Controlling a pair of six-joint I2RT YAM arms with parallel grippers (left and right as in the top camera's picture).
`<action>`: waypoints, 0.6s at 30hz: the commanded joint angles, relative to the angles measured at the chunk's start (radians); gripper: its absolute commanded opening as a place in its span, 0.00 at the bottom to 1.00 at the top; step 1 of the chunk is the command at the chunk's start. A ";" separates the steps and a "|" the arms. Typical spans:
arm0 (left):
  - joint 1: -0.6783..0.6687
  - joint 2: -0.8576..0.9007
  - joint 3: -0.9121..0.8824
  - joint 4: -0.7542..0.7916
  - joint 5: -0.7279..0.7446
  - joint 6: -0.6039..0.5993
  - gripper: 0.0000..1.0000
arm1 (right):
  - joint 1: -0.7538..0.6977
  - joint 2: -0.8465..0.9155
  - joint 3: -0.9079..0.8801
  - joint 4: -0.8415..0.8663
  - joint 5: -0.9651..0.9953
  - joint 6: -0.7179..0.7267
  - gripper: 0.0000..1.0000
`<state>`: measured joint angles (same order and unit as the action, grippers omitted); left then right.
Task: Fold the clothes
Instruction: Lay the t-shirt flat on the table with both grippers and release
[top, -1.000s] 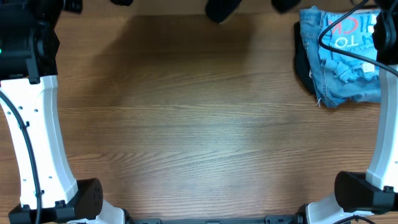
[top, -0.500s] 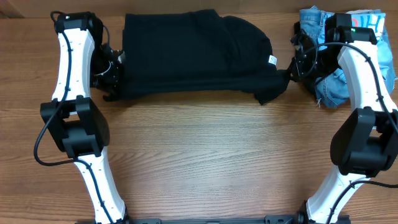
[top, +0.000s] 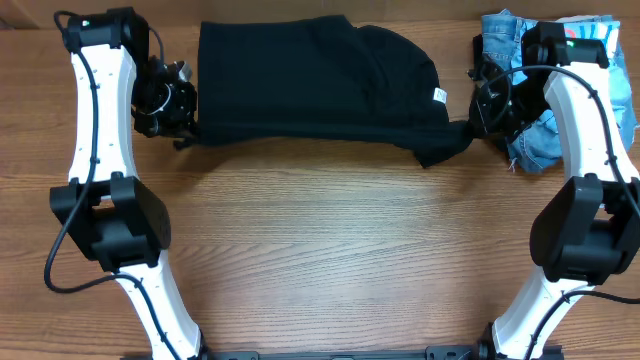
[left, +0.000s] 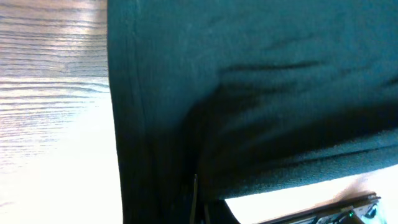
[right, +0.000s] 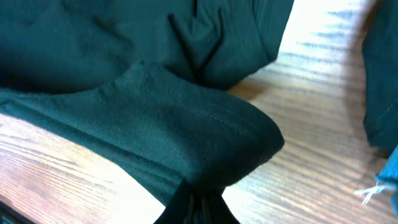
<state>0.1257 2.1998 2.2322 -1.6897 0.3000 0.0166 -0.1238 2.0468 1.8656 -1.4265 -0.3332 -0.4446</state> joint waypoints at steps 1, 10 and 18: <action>-0.088 -0.095 -0.049 0.000 -0.076 -0.047 0.04 | 0.005 -0.042 0.028 -0.013 0.093 0.081 0.04; -0.158 -0.095 -0.405 0.085 -0.263 -0.152 0.08 | 0.006 -0.042 -0.008 -0.065 0.093 0.315 0.09; -0.155 -0.098 -0.274 0.035 -0.170 -0.106 1.00 | 0.006 -0.042 0.196 -0.132 0.097 0.314 0.92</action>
<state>-0.0368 2.1136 1.8320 -1.6558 0.0826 -0.1043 -0.1116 2.0468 1.9186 -1.5631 -0.2432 -0.1314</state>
